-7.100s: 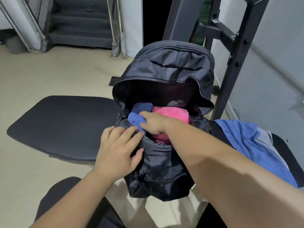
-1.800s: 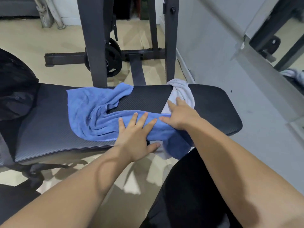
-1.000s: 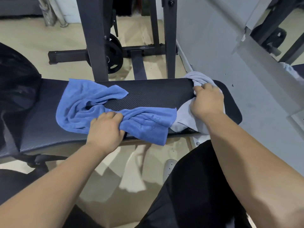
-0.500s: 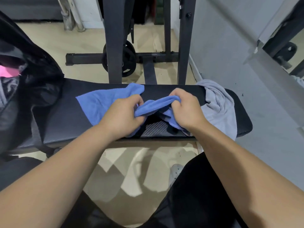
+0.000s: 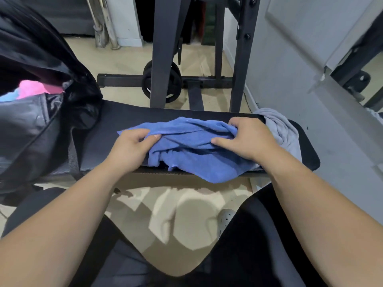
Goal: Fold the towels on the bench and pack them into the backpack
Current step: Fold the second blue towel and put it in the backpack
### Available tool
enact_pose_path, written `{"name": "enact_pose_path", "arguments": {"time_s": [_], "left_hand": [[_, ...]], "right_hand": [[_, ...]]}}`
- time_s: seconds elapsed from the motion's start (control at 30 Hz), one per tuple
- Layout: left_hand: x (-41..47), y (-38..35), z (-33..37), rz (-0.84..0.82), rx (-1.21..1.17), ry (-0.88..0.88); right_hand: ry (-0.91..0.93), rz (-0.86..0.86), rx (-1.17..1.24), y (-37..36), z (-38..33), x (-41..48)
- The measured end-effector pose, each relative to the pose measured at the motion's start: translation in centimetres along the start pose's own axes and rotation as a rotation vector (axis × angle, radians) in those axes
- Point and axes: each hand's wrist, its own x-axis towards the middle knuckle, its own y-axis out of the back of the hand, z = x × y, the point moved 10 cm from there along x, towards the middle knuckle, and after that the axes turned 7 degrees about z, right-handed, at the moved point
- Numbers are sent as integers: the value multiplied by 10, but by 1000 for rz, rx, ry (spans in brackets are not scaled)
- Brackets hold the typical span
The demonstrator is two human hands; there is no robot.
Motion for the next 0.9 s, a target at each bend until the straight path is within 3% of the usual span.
{"name": "enact_pose_path", "arguments": {"time_s": [0.1,0.2,0.3,0.47,0.63,0.8,0.9], "left_hand": [[-9,2,36,-42,-26,-42],[-19,-1,81,-125,30,-169],[-29,9,125,-147,45,-287],[-37,51,159,-134,73,-386],[-27,50,111,-144,439,-296],[-31,29,80,-190,506,-246],[-30,16,70,-258,465,-208]], "right_hand": [[183,-10,22,-3,-44,-18],[304,-18,351,1,-94,-36],[268,-29,611,19,-116,-41],[301,-114,764,47,-127,-44],[239,-287,690,18,-110,-53],[217,-300,554,-27,-98,-64],[191,-205,401,-39,-88,-57]]}}
